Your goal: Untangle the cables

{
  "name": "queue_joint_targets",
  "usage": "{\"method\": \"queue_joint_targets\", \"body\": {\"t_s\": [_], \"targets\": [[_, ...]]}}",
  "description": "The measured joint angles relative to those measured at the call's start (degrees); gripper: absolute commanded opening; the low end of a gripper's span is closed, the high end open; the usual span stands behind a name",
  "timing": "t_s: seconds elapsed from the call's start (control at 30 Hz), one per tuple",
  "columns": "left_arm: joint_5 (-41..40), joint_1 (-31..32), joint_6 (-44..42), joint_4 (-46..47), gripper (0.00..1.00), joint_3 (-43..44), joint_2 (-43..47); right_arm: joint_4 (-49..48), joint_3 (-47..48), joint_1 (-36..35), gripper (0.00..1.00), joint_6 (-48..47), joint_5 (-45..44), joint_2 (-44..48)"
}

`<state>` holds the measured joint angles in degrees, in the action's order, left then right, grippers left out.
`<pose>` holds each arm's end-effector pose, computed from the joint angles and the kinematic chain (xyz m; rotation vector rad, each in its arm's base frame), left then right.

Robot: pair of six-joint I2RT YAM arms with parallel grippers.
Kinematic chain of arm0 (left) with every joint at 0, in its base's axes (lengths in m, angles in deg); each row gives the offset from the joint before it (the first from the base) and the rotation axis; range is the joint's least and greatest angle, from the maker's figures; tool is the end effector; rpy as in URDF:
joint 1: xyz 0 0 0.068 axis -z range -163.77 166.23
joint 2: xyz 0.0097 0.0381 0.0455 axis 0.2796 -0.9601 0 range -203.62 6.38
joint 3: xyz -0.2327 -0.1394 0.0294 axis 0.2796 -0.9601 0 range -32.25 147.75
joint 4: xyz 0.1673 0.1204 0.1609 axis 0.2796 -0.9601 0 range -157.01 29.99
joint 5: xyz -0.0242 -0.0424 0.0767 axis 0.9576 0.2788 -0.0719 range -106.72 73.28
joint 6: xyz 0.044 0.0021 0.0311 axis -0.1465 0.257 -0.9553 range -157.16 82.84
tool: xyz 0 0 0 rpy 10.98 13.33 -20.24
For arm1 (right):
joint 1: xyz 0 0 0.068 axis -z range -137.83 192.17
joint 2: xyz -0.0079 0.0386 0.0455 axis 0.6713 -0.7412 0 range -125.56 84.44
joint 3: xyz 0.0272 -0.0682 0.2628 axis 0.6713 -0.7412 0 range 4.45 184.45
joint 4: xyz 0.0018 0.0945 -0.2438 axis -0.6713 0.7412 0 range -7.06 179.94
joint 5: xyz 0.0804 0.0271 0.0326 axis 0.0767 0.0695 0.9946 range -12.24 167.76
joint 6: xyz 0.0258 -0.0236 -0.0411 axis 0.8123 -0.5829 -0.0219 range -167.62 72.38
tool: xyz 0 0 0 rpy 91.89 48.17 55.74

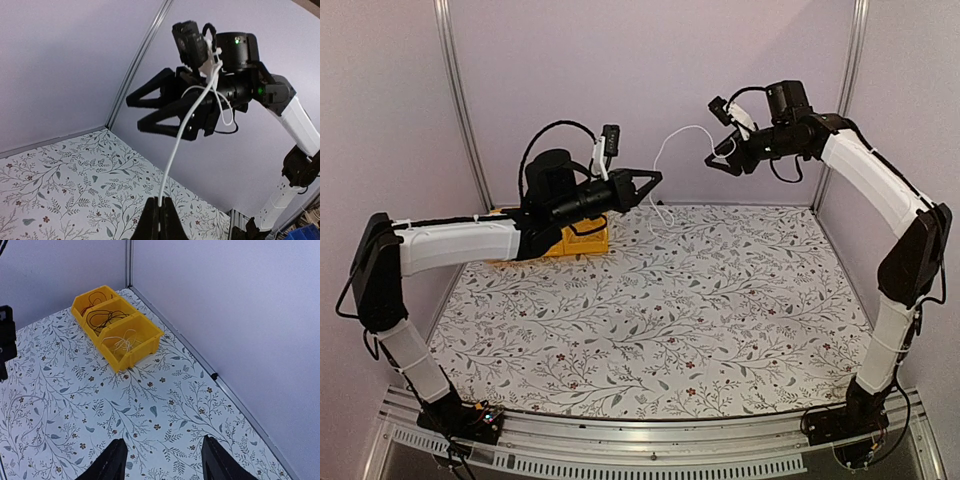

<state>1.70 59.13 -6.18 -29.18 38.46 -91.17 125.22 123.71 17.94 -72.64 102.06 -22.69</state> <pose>0.2912 -0.2859 0.3257 0.4483 1.5822 -1.2539 0.3740 0.1844 0.4225 -1.0896 1.7653 0.4348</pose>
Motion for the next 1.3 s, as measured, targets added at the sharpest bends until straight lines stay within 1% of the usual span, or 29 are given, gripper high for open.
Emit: {"method": "queue_joint_targets", "body": {"t_s": [0.13,0.2,0.23,0.33,0.4,0.57,0.83,0.97,1.03,1.07,1.13,1.2,1.23,1.3], "targets": [[-1.2,-1.4,2.7,0.6,0.0,2.1,0.4,1.1,-8.7,-0.7,0.48,-2.8,7.5,1.4],[-1.4,-2.2,4.3,0.6,0.0,3.2,0.3,2.3,-13.3,-1.5,0.47,-5.7,11.1,2.9],[-1.5,-2.6,4.8,0.7,0.0,3.9,0.2,3.0,-15.7,-1.9,0.48,-7.5,12.7,3.9],[-1.5,-3.2,6.4,1.4,0.0,6.4,-0.5,4.1,-20.2,-3.8,0.54,-11.9,15.3,6.7],[-1.4,-3.2,7.2,1.6,0.0,7.7,-1.1,3.9,-21.9,-5.6,0.56,-13.9,15.6,8.5],[-0.7,-3.3,9.4,2.1,0.0,9.0,-2.5,1.4,-22.3,-8.6,0.57,-15.5,15.2,9.9],[0.5,-3.3,11.1,2.2,0.0,9.0,-3.2,-2.5,-20.8,-8.9,0.58,-14.6,12.7,9.2],[0.9,-3.3,11.3,2.4,0.0,9.5,-3.5,-3.8,-20.3,-9.4,0.57,-14.6,11.6,8.6],[1.1,-3.3,11.5,2.5,0.0,9.8,-3.7,-4.2,-20.3,-9.7,0.54,-14.6,11.2,8.3],[1.2,-3.3,11.5,2.6,0.0,10.0,-3.7,-4.3,-20.3,-9.9,0.52,-14.7,11.1,8.0],[1.5,-3.3,11.7,2.7,0.0,10.0,-3.7,-4.3,-20.3,-10.1,0.37,-14.7,11.2,7.7],[1.7,-3.3,11.8,2.8,0.0,10.2,-3.8,-4.6,-20.3,-10.3,0.1,-14.8,11.2,7.3],[1.7,-3.3,11.8,2.8,0.0,10.3,-3.8,-4.7,-20.2,-10.3,0.01,-14.6,11.3,7.0],[1.9,-3.3,11.8,2.8,0.0,10.8,-4.0,-5.0,-20.1,-10.4,0.0,-15.0,11.5,6.6]]}}
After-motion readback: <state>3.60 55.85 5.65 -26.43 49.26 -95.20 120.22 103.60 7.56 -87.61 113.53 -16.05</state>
